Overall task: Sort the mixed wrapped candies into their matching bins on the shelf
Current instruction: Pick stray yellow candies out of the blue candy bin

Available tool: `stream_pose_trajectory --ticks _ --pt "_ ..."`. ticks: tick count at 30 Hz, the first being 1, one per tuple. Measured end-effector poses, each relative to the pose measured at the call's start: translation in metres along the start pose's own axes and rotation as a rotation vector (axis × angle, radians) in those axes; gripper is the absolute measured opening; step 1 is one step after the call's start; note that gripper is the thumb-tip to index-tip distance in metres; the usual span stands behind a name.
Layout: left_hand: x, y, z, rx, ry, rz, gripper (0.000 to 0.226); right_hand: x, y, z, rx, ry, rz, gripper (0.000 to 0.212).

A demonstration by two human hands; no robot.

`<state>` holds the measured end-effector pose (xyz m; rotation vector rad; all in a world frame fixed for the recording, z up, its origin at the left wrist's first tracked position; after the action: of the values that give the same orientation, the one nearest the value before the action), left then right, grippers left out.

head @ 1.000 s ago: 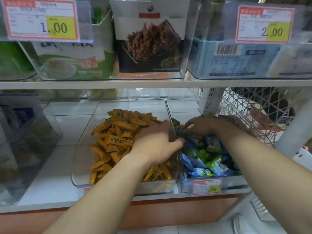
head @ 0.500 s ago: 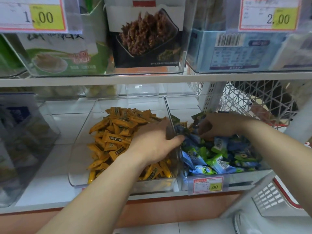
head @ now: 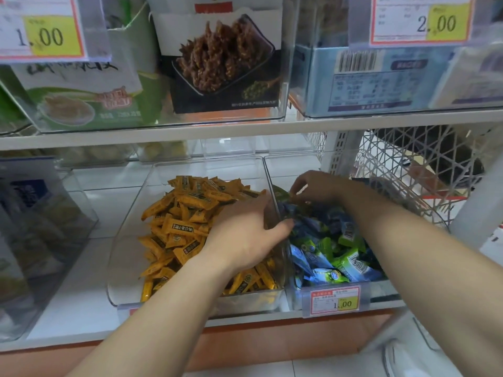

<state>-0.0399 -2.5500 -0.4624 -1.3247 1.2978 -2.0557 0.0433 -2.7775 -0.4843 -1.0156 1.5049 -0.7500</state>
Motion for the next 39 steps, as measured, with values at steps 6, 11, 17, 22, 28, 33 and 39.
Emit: stream_pose_trajectory --ticks 6,11,17,22,28,33,39 --pt "-0.002 0.001 0.002 0.010 -0.003 0.001 0.056 -0.002 0.016 0.010 -0.234 0.056 -0.058 0.044" --pt "-0.002 0.002 0.005 0.004 -0.023 -0.011 0.052 -0.006 0.018 0.009 -0.308 0.113 0.064 0.022" --pt "0.000 0.001 0.003 0.002 -0.028 -0.009 0.053 -0.007 0.020 0.003 -0.298 0.108 0.081 0.033" --pt "0.002 0.000 0.001 0.015 -0.031 -0.035 0.046 -0.006 0.019 -0.003 -0.214 0.126 0.203 0.019" --pt "0.003 -0.001 0.001 0.007 -0.040 -0.038 0.050 0.004 0.014 -0.011 -0.098 0.056 0.352 0.003" --pt "0.003 -0.001 0.000 0.009 -0.049 -0.053 0.046 0.020 0.006 -0.023 0.044 0.037 0.809 0.019" --pt "0.003 0.000 0.003 -0.007 -0.096 -0.037 0.055 0.018 -0.017 -0.046 0.155 -0.047 0.923 0.024"
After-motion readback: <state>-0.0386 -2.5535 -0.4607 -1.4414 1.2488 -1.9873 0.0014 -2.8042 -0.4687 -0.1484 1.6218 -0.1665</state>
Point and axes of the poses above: each hand's wrist, its own z-axis towards the middle knuckle, its own y-axis out of the palm, x = y × z, the point moved 2 cm from there along z, towards the middle knuckle, and after that the axes turned 2 degrees about -y, right-handed, at the moved point
